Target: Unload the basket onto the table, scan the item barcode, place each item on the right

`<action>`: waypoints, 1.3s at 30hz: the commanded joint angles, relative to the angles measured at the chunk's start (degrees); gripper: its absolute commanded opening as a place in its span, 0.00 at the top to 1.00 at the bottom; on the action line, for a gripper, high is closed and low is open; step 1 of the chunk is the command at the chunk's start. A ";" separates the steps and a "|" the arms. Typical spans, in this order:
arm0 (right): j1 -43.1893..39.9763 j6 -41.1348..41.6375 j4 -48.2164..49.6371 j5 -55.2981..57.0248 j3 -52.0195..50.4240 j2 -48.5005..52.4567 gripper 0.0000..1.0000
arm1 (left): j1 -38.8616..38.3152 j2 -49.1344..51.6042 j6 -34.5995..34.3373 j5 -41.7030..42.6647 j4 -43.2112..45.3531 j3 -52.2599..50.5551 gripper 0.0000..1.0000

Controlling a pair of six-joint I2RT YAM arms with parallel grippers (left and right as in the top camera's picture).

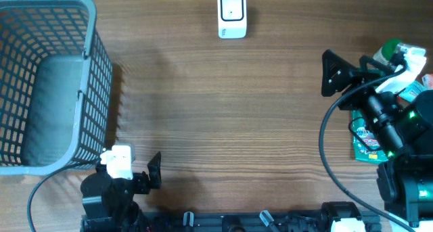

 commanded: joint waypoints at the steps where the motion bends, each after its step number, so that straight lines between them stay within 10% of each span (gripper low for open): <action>1: 0.44 -9.79 1.09 -0.28 0.00 -2.91 0.00 | -0.24 -0.24 -0.50 0.09 0.15 -0.24 0.00; 16: 2.25 -6.80 48.48 12.46 -55.04 -45.22 0.00 | -0.24 -0.24 -0.50 0.09 0.15 -0.24 0.00; 39: 2.32 -12.28 27.58 15.13 -61.27 -45.57 0.00 | -0.24 -0.24 -0.50 0.09 0.15 -0.24 0.00</action>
